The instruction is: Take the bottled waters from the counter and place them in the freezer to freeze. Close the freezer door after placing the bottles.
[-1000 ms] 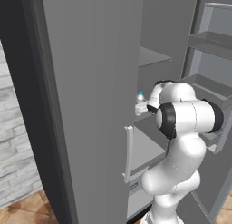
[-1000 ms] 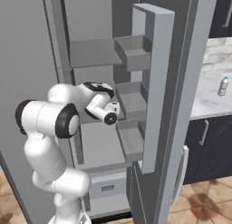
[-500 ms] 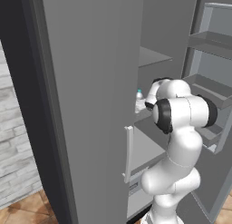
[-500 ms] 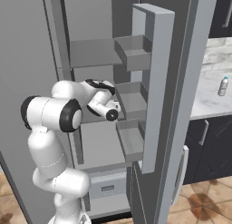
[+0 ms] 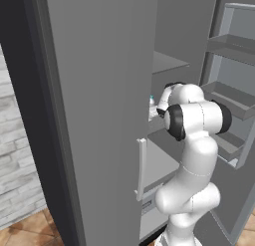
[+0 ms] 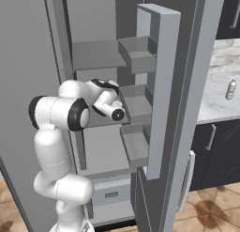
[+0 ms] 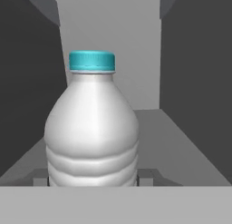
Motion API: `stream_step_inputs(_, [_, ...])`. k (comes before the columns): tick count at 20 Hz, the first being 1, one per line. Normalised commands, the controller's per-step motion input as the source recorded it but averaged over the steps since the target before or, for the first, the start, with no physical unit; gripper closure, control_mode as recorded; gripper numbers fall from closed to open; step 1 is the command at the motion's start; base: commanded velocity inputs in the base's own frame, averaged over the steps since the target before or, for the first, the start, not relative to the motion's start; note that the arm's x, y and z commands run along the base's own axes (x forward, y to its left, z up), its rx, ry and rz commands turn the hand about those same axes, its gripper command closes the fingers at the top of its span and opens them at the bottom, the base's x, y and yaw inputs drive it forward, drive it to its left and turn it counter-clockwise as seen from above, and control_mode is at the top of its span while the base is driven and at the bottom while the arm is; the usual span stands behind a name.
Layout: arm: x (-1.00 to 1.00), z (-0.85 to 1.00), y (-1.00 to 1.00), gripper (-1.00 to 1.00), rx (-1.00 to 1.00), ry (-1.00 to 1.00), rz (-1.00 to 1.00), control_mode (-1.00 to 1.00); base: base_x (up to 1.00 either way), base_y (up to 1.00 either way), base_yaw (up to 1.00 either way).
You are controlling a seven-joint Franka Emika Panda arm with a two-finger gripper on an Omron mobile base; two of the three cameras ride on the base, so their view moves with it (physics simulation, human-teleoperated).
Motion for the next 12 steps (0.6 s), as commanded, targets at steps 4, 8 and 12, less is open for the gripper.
stream_step_inputs(4, [0.16, -0.36, 0.0, 1.0, -0.01, 0.0, 0.0, -1.0, 0.0, 0.0, 0.0])
stream_step_inputs(8, [0.05, -0.42, 0.0, 1.0, -0.05, -0.02, 0.0, -1.0, 0.0, 0.0, 0.0])
stream_step_inputs(12, [0.01, -0.52, 0.0, 1.0, -0.12, -0.04, 0.0, -1.0, 0.0, 0.0, 0.0])
